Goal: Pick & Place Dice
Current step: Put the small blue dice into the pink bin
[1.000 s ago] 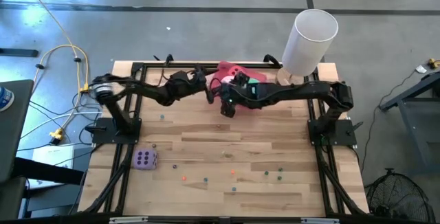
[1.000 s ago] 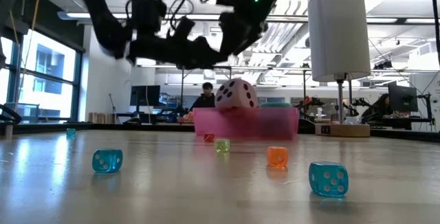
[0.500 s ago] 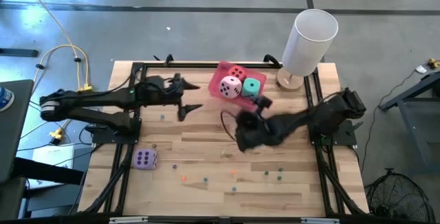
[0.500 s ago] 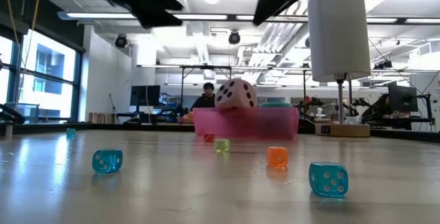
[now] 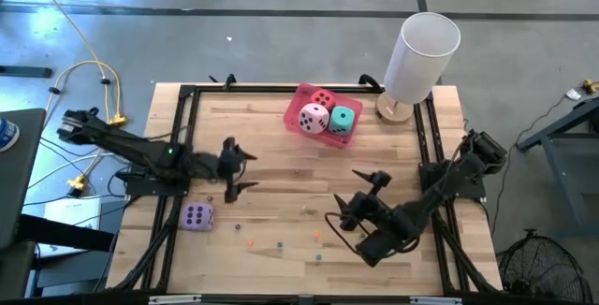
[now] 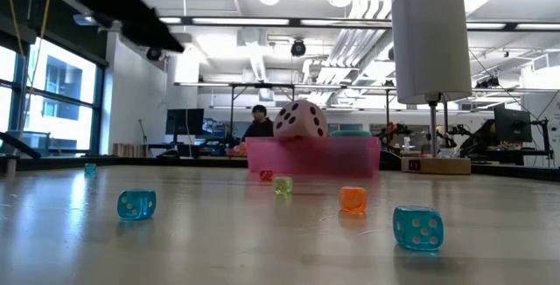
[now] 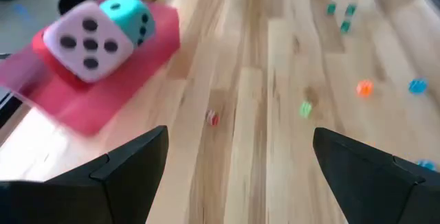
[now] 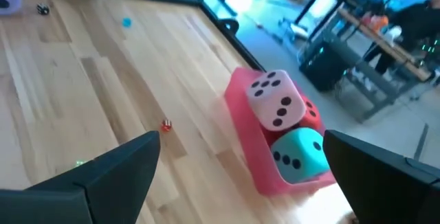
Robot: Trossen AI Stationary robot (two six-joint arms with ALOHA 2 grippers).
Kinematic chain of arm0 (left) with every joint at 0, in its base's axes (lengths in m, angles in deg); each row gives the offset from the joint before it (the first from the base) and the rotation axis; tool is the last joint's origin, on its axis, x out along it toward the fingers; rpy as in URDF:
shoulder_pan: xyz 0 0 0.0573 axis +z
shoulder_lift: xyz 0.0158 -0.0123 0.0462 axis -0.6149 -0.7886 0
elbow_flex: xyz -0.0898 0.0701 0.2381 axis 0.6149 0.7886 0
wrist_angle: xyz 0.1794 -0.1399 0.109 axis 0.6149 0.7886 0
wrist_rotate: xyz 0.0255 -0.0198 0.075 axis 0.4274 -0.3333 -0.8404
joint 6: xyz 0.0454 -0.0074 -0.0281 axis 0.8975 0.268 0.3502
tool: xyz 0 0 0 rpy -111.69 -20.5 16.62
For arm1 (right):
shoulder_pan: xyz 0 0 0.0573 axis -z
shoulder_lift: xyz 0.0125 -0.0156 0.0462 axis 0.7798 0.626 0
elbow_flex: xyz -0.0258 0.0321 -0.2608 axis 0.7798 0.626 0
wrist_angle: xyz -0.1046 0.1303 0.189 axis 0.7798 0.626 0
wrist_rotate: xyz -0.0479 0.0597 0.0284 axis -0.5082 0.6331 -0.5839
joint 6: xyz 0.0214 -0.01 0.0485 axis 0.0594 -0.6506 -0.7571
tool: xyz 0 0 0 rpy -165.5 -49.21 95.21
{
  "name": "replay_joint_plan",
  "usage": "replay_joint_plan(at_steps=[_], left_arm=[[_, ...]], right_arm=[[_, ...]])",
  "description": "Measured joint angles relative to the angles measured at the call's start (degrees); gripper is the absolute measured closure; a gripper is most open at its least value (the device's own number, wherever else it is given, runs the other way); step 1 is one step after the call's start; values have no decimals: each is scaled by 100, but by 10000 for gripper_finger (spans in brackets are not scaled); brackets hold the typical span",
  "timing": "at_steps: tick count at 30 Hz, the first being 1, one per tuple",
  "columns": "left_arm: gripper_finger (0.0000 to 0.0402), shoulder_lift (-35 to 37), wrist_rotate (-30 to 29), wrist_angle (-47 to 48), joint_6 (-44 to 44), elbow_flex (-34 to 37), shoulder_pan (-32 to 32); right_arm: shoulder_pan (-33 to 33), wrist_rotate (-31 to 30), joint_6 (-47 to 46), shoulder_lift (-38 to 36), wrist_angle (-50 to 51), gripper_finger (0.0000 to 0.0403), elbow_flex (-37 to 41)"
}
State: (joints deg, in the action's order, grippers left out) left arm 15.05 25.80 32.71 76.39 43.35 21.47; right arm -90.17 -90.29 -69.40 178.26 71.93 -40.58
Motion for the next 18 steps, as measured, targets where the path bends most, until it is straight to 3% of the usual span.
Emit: replay_joint_plan(at_steps=[5, 18], left_arm=[[49, 0, -1157, 12, -839, 474, -713], [49, 0, -1137, -770, -1130, 605, -851]], right_arm=[[-126, -346, 38, 2, -362, 3, 357], [233, -361, 47, 2, -658, 3, 409]])
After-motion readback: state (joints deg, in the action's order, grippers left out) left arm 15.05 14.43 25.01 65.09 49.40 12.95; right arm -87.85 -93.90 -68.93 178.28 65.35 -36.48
